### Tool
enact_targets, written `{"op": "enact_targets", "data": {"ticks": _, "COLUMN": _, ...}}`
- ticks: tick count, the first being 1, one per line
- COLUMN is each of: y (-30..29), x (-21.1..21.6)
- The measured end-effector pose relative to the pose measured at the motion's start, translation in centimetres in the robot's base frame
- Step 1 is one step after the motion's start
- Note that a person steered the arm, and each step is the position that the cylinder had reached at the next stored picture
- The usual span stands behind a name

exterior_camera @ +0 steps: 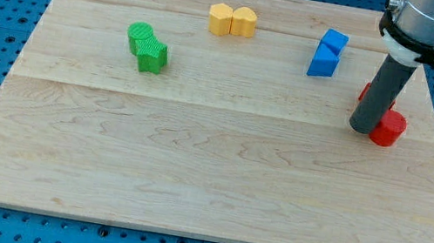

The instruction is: Move your arm towards the center

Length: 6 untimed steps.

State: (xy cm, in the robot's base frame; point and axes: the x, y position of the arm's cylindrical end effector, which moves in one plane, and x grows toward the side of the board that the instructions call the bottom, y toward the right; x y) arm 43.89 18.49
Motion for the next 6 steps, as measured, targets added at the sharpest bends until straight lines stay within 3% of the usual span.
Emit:
{"op": "enact_targets", "data": {"ticks": 1, "y": -2.8, "x": 0.0}}
{"op": "enact_targets", "data": {"ticks": 2, "y": -9.8, "x": 0.0}}
{"op": "enact_targets", "data": {"ticks": 6, "y": -10.0, "x": 0.2}}
